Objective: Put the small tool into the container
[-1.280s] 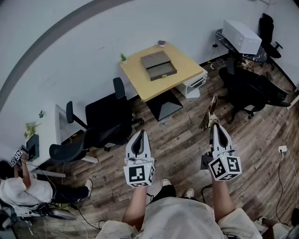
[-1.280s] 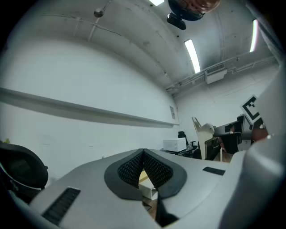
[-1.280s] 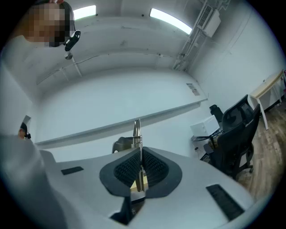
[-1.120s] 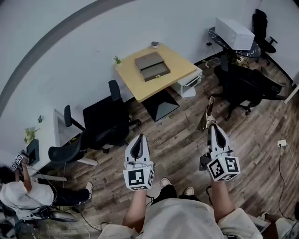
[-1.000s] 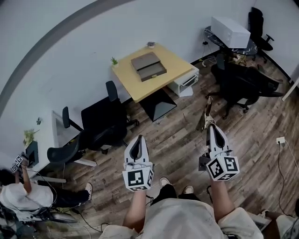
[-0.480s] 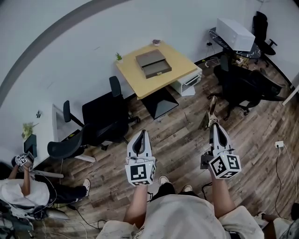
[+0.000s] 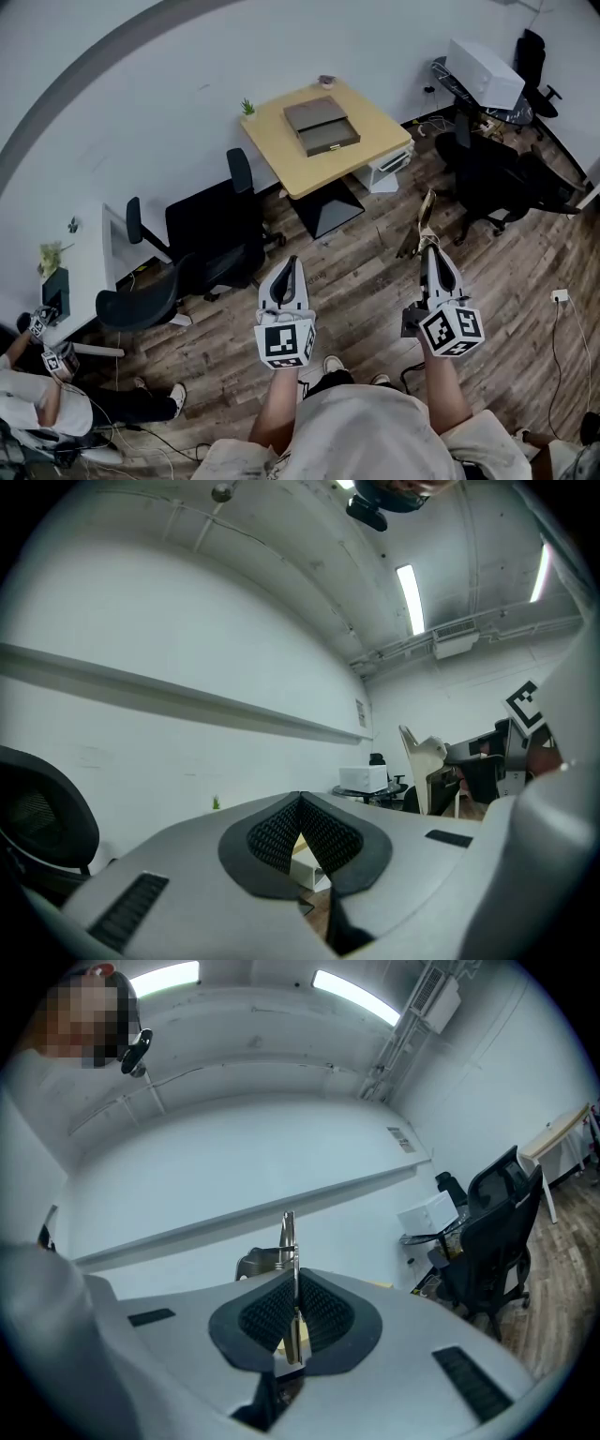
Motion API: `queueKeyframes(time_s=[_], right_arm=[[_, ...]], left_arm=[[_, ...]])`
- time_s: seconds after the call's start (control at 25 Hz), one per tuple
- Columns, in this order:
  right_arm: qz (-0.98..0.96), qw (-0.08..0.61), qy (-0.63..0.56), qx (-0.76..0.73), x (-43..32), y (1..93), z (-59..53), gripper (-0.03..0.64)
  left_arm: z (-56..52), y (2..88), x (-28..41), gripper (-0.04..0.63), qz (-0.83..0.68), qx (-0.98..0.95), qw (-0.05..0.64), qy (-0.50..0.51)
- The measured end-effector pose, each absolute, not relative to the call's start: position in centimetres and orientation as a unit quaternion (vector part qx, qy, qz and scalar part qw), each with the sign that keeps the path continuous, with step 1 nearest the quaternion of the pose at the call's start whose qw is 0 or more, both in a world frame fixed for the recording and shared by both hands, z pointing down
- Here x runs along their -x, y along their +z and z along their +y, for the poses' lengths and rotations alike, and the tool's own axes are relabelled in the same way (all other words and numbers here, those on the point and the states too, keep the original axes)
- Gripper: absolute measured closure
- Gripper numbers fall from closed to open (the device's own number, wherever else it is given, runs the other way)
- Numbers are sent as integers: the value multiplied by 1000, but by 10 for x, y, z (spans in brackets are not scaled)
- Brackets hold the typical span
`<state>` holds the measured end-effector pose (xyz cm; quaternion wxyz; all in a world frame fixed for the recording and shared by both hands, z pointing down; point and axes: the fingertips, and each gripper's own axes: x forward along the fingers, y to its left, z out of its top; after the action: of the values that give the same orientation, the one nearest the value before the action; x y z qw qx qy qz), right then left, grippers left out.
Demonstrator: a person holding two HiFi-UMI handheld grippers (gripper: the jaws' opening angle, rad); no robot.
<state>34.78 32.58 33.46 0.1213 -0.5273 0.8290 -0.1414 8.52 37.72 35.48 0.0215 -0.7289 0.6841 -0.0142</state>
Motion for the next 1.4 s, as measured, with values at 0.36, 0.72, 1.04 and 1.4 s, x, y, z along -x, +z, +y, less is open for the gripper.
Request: queueKeyframes(time_s=[0.36,0.72,1.04,1.4], right_arm=[[823,122,-143,537,-310,340,310,598],[823,117,-149,535,-290,347,300,598],[818,120,-161,539,-285,357,275,598],[814,128,-165,542,-275,352,225,598]], left_arm=[[353,357,-46,589,675,737,22,-13],[343,363,-26,589,676,737,17,-15],[318,368,-25,589,668,744,17,-22],[263,360,-19,590,657,753,23,-28]])
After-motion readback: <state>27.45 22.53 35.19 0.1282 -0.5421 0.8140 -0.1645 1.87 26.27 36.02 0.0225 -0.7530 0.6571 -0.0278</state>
